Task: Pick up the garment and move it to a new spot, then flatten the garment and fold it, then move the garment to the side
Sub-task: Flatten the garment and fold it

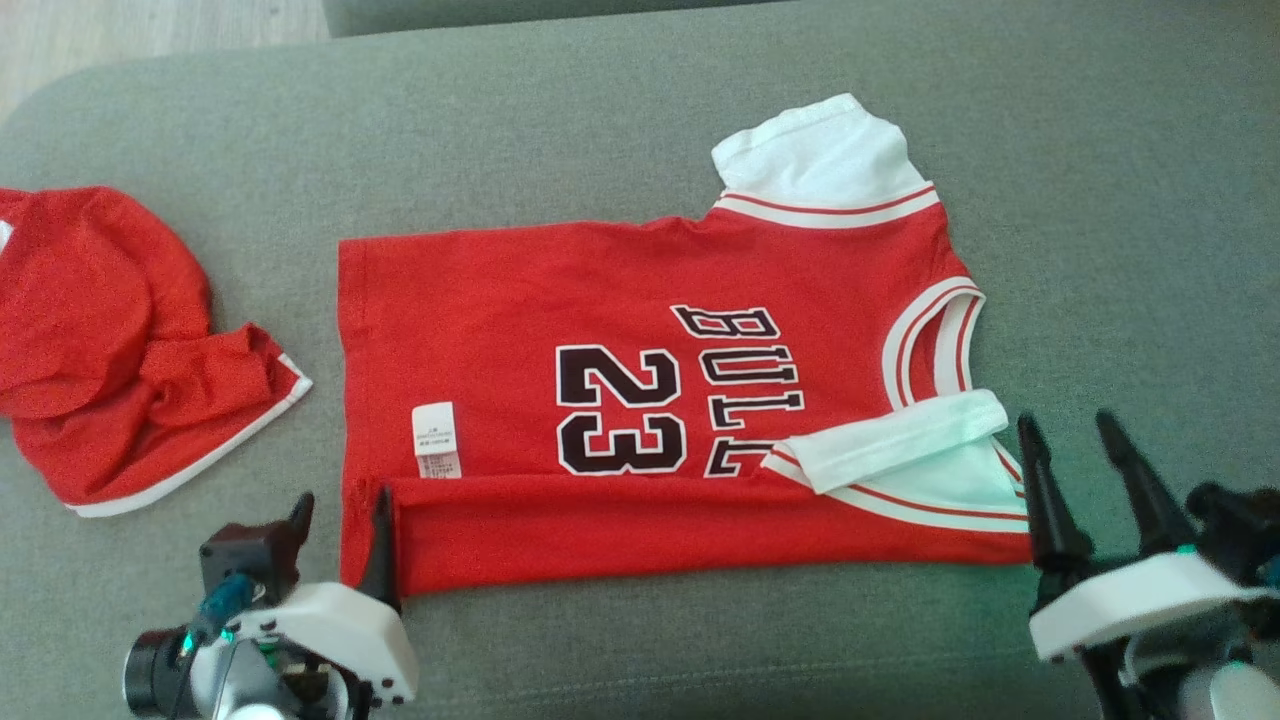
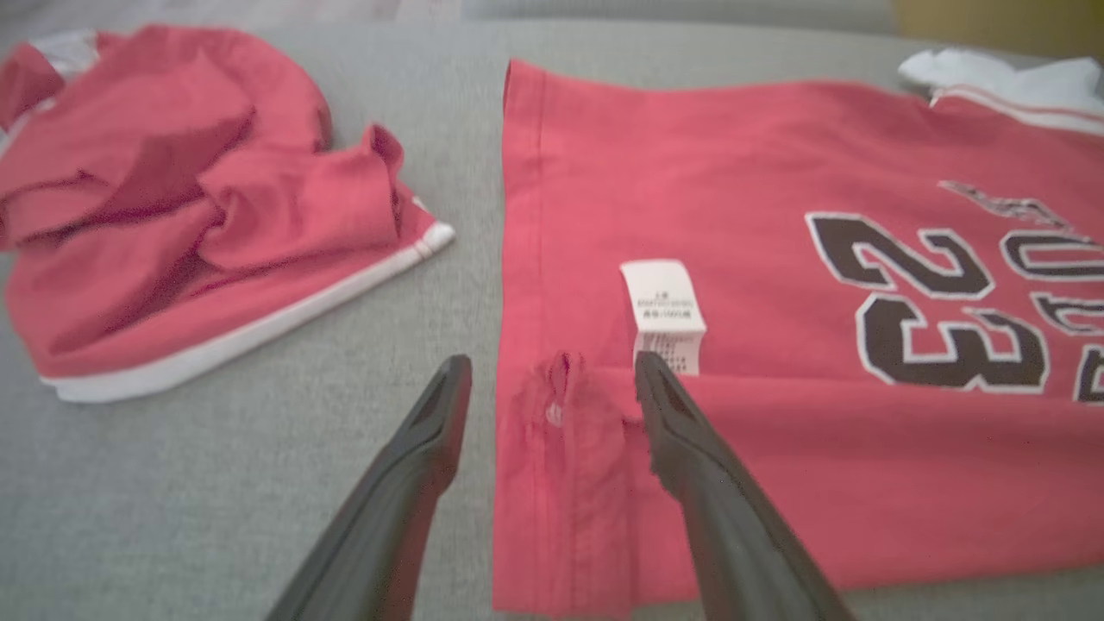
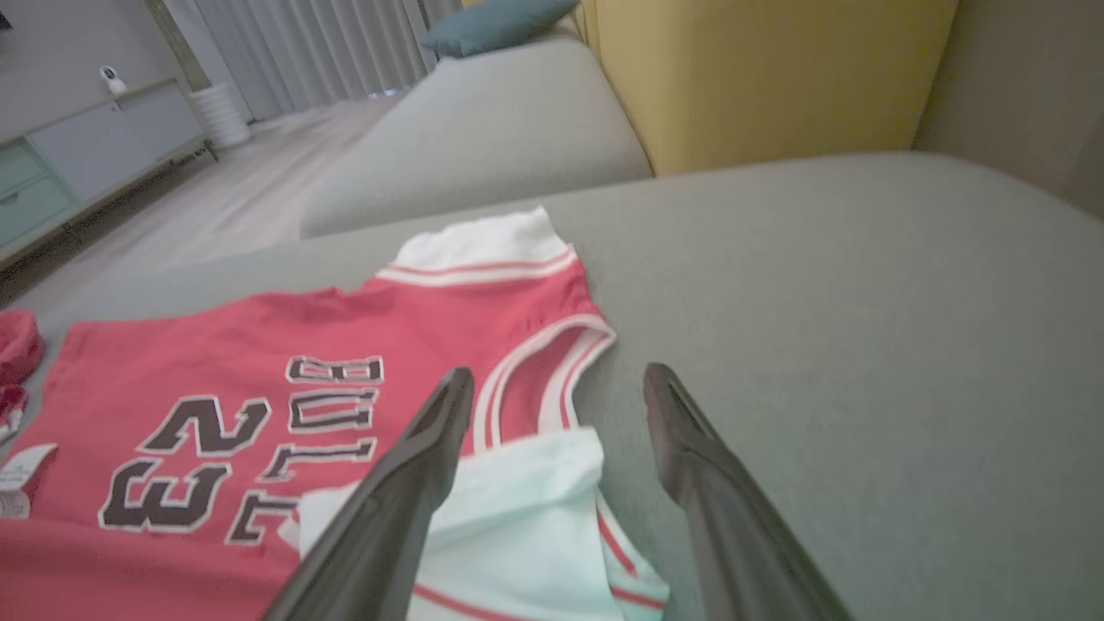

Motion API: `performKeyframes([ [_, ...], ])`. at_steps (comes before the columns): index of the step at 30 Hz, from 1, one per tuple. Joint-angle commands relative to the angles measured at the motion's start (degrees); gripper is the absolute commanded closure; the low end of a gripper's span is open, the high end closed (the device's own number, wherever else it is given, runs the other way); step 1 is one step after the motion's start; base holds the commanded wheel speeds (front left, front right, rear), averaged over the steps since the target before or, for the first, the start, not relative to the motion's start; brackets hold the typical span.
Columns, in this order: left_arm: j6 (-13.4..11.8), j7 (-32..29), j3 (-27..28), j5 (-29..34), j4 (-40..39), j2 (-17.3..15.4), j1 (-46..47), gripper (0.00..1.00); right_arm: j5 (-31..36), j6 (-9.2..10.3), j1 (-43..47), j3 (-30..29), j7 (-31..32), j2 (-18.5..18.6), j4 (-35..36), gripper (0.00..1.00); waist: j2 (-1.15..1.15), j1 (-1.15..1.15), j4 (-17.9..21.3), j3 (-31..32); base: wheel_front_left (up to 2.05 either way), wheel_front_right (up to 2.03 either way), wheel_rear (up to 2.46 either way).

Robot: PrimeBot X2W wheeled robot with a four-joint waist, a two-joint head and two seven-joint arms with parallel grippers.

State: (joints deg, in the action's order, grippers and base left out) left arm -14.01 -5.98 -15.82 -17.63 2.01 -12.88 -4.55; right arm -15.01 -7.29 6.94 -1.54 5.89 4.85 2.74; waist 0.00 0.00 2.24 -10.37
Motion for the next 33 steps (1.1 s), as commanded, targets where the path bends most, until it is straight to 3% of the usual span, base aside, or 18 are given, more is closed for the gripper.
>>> performKeyframes([
  [1,-1.0,3.0,2.3,1.5,-2.8,-0.1,2.2,0.00,1.0,-0.20,-2.8,1.3,-1.7,1.5,3.7,0.00,0.00,0.00,0.0,0.6,0.00,0.00,0.00],
  [8,-1.9,10.3,2.0,4.3,-6.0,0.5,5.8,0.00,2.4,-0.20,-6.3,2.9,-1.9,2.1,8.7,0.00,0.00,0.00,-0.1,1.5,0.00,0.00,0.00],
  [23,-2.5,12.5,1.3,6.0,-5.9,0.2,9.5,0.00,1.9,-0.20,-8.0,4.1,-1.1,2.2,9.6,0.00,0.00,0.00,-0.1,0.9,0.00,0.00,0.00],
  [33,0.5,13.6,0.5,5.2,0.9,1.2,21.9,0.00,1.2,-0.20,-10.2,3.6,-1.2,2.5,11.0,0.00,0.00,0.00,0.4,-5.3,0.00,0.00,0.00],
])
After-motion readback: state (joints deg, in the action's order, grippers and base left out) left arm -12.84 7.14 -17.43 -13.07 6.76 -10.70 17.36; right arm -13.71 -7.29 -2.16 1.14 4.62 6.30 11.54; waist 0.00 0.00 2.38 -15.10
